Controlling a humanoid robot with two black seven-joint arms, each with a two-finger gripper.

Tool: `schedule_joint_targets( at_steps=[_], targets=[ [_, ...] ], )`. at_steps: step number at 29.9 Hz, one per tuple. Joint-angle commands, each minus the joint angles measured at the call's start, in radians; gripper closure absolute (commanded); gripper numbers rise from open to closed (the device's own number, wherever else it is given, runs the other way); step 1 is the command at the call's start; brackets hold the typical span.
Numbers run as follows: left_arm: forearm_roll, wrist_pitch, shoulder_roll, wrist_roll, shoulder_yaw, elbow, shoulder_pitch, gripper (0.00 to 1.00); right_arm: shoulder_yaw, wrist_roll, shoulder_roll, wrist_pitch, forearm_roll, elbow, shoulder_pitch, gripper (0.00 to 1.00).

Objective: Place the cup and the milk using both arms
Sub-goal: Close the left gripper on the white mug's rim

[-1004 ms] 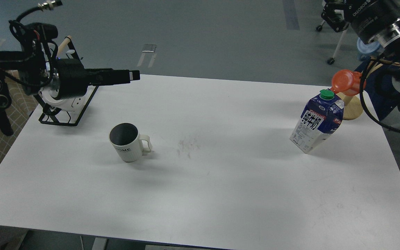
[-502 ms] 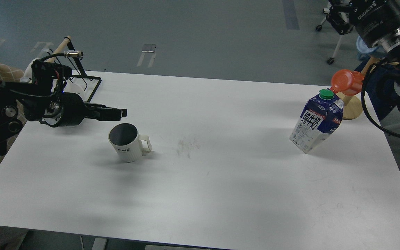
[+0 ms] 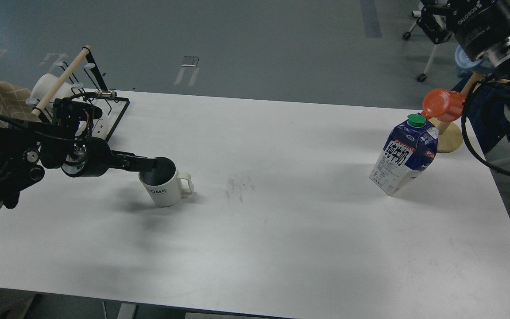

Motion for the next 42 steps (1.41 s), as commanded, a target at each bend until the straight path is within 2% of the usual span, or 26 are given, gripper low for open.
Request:
schedule_joint_targets(
  at_steps=[1, 27, 30, 34, 35, 39, 40, 41, 42],
  targets=[
    [-0.013, 0.0, -0.017, -0.004, -0.001, 0.033, -0.002, 0.02, 0.0, 0.0, -0.001, 0.0, 0.0, 0.0, -0.001, 0.0],
    [-0.018, 0.0, -0.027, -0.015, -0.002, 0.041, 0.028, 0.06, 0.003, 0.0, -0.01, 0.0, 0.0, 0.0, -0.009, 0.0],
    [-0.027, 0.0, -0.027, -0.015, -0.002, 0.041, 0.028, 0.11, 0.003, 0.0, -0.01, 0.0, 0.0, 0.0, -0.01, 0.0],
    [-0.032, 0.0, -0.027, -0.018, 0.007, 0.039, 0.032, 0.33, 0.003, 0.0, -0.012, 0.0, 0.0, 0.0, -0.01, 0.0],
    [-0.032, 0.0, -0.027, -0.017, 0.007, 0.041, 0.035, 0.5, 0.003, 0.0, -0.016, 0.0, 0.0, 0.0, -0.01, 0.0],
    [-0.029, 0.0, -0.027, -0.017, 0.009, 0.041, 0.035, 0.77, 0.003, 0.0, -0.021, 0.0, 0.0, 0.0, -0.01, 0.0],
    [-0.027, 0.0, -0.027, -0.015, 0.009, 0.041, 0.037, 0.86, 0.003, 0.0, -0.021, 0.0, 0.0, 0.0, -0.012, 0.0],
    [-0.025, 0.0, -0.027, -0.012, 0.01, 0.041, 0.037, 1.0, 0.003, 0.0, -0.021, 0.0, 0.0, 0.0, -0.016, 0.0],
    [-0.024, 0.0, -0.027, -0.01, 0.01, 0.041, 0.037, 1.0, 0.003, 0.0, -0.021, 0.0, 0.0, 0.0, -0.018, 0.0]
  ],
)
